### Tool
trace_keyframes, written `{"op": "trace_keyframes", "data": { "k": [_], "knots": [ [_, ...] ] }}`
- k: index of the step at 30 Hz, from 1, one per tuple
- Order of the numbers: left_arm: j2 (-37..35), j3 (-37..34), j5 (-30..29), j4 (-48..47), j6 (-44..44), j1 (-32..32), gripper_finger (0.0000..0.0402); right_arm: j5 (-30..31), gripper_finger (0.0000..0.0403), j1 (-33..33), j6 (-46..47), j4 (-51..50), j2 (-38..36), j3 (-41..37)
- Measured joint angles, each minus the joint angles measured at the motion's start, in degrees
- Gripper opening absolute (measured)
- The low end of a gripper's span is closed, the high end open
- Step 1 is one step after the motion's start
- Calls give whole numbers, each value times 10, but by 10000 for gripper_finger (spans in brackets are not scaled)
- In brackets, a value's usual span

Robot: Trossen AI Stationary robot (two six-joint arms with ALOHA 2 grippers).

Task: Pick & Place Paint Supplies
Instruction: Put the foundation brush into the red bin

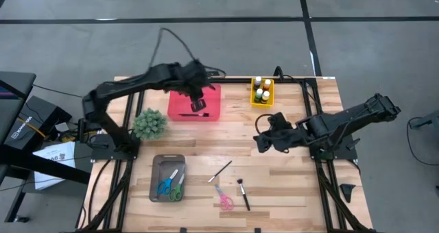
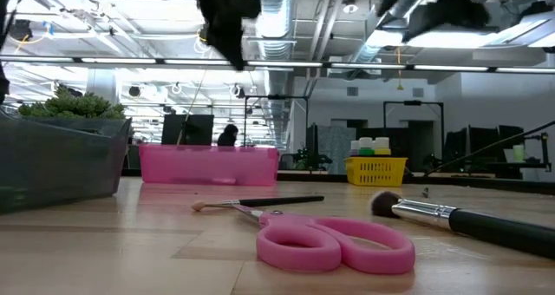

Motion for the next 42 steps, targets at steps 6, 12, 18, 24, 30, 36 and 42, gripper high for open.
{"op": "trace_keyframes", "data": {
  "k": [6, 12, 18, 24, 30, 36, 42],
  "knots": [
    [-87, 0, 47, 97, -73, -35, 84, -66, 239, -12, 49, -47, 1, -38],
    [-126, 0, 29, 138, -133, -84, 84, -135, 239, -31, 94, -59, 21, -87],
    [-127, 0, 7, 142, -165, -127, 84, -144, 239, -31, 171, -49, 69, -97],
    [-110, 1, 3, 148, -185, -151, 84, -169, 239, -30, 212, -31, 128, -96],
    [-102, -1, -1, 136, -189, -160, 84, -187, 239, -22, 242, -4, 160, -96],
    [-102, 0, -1, 141, -200, -163, 84, -175, 239, -22, 285, 0, 159, -96],
    [-103, -4, -1, 144, -197, -163, 84, -175, 239, -22, 324, 21, 159, -96]
  ]
}}
